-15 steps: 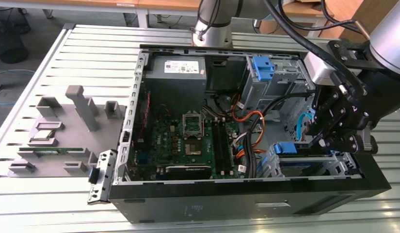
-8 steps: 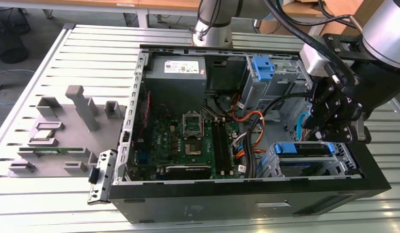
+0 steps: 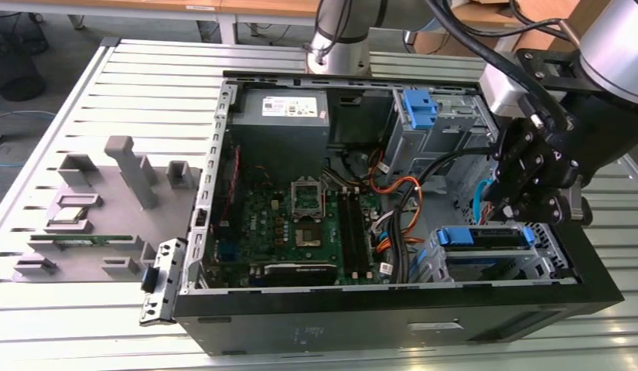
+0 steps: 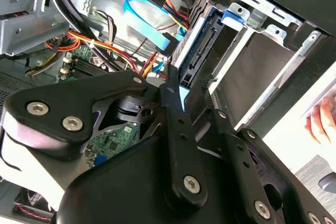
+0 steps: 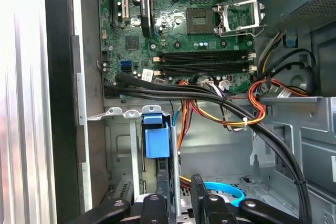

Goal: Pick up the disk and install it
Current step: 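Insert the first disk wire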

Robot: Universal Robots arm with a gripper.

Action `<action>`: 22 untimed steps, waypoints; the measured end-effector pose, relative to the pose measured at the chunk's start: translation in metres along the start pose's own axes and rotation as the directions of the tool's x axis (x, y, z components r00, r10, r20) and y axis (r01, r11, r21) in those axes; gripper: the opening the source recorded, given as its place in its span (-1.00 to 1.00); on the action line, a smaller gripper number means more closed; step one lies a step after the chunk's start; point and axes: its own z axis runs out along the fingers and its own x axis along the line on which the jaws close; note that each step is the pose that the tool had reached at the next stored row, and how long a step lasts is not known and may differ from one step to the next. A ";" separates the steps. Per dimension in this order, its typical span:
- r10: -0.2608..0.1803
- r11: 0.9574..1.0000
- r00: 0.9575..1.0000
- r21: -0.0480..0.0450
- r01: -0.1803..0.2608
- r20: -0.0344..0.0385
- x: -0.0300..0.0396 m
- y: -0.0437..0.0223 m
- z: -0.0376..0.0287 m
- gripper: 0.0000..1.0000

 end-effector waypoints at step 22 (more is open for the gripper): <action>0.000 1.000 1.000 -0.002 0.000 0.025 -0.0179 -0.0042 -0.0057 -0.36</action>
